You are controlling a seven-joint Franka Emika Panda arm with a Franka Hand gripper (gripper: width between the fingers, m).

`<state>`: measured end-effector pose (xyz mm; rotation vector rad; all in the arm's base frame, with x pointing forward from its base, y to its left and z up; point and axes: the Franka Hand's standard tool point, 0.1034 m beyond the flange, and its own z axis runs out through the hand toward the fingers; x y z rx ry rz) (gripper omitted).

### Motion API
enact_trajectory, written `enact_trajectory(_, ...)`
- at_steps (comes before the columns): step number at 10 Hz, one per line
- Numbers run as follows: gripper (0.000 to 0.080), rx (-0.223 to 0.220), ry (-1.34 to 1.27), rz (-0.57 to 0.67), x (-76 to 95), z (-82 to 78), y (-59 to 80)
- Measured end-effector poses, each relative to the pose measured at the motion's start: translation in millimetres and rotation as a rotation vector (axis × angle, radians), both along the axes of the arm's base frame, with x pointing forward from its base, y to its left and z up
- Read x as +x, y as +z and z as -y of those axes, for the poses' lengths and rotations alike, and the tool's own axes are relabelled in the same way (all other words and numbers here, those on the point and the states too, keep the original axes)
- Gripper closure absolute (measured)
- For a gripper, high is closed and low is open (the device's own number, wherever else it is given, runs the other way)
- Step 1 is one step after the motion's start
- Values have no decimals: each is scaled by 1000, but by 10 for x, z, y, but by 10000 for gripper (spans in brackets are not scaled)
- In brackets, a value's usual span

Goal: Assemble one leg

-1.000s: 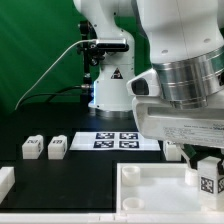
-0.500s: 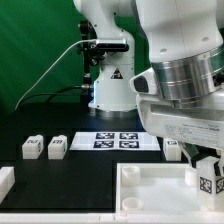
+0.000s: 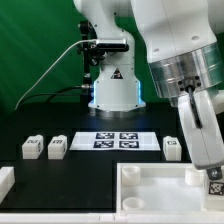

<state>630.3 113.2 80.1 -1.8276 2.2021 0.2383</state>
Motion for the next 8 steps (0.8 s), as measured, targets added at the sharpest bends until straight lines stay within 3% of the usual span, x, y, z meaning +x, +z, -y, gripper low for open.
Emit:
enact_trajectory(2,279,-5,52,14,-5,-6,-9)
enact_trajectory(3,279,-28,185,45,-22,-13,-20)
enact_trajectory(4,173,-56,355,88,-37,-21,-34)
enact_trajectory(5,157,-119,621,141,-49,-48,-40)
enact_trajectory(8,151,-149,935,226,-47,-37,-43)
